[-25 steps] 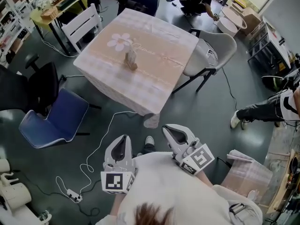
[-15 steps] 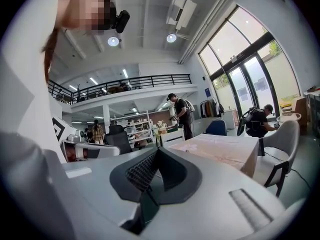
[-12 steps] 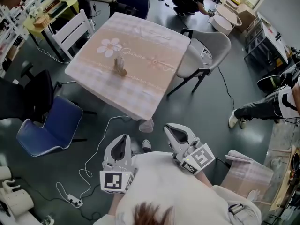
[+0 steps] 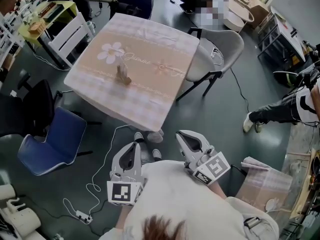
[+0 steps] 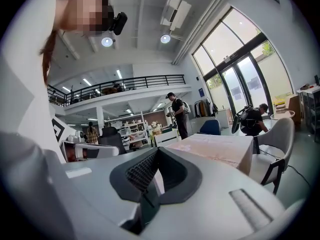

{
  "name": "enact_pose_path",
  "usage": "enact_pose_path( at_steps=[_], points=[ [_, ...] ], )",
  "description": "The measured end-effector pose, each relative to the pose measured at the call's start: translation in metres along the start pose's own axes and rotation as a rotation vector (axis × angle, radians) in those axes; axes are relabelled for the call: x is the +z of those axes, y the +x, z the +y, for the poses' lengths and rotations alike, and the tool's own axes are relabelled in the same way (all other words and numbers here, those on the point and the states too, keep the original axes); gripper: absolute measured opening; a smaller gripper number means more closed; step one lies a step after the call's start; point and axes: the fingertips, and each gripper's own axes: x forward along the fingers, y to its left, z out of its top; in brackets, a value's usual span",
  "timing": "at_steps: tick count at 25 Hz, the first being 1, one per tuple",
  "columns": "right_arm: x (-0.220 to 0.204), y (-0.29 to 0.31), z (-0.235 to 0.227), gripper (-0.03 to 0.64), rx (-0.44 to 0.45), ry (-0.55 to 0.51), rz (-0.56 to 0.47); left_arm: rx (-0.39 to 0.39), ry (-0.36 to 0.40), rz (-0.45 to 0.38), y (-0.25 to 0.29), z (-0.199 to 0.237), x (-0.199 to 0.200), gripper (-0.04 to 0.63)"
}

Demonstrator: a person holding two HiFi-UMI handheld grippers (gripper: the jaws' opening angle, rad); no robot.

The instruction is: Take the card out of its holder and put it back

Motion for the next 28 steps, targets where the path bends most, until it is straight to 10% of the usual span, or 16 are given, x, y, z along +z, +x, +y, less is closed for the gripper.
enact_pose_path(
  at_steps=[28],
  points=[
    [0.025,0.185,-0.001,-0.002,-0.075,0.022,0.018,-0.056,-0.016,0.013,0.078,0.175,0.056,0.000]
  ],
)
